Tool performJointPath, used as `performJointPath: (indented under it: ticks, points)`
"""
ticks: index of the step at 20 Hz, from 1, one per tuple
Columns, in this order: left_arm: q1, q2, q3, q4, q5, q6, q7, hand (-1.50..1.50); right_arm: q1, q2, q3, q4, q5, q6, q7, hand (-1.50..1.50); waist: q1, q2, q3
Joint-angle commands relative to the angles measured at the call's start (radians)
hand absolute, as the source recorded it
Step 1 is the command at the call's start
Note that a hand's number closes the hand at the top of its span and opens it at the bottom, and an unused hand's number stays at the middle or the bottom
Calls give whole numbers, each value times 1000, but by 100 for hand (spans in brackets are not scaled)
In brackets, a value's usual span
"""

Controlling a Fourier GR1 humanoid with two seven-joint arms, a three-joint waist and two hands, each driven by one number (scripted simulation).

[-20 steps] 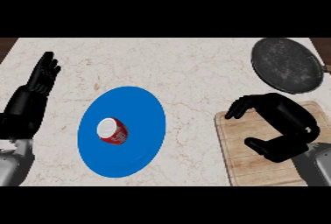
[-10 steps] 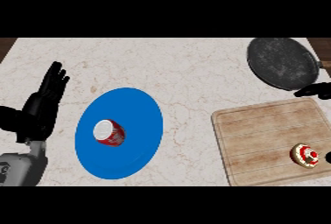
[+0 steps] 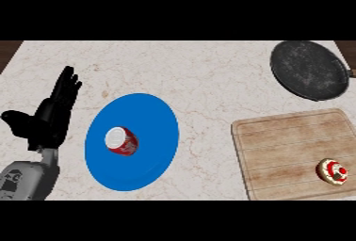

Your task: Pick the cupcake from the cutting board and place it in the pan

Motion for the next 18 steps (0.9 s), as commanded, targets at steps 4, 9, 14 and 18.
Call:
performJointPath:
  ticks: [4, 9, 14, 18]
  points:
    - [-24, -18, -21, 28, -26, 6, 0, 0, -19, -129, 15, 24, 110, 173, -314, -150, 4, -4, -1]
    - [-27, -11, -8, 11, -13, -3, 25, 0, 14, -134, 86, 14, 200, 38, -432, -150, 12, -8, -3]
    - [-51, -28, 1, 78, -20, -4, -13, 0, 44, -190, 191, -56, 181, 19, -479, -150, 1, -4, -5]
    - [-70, -15, 14, 61, -7, -12, 20, 0, 70, -229, 238, -75, 166, -17, -537, -150, 0, -10, -4]
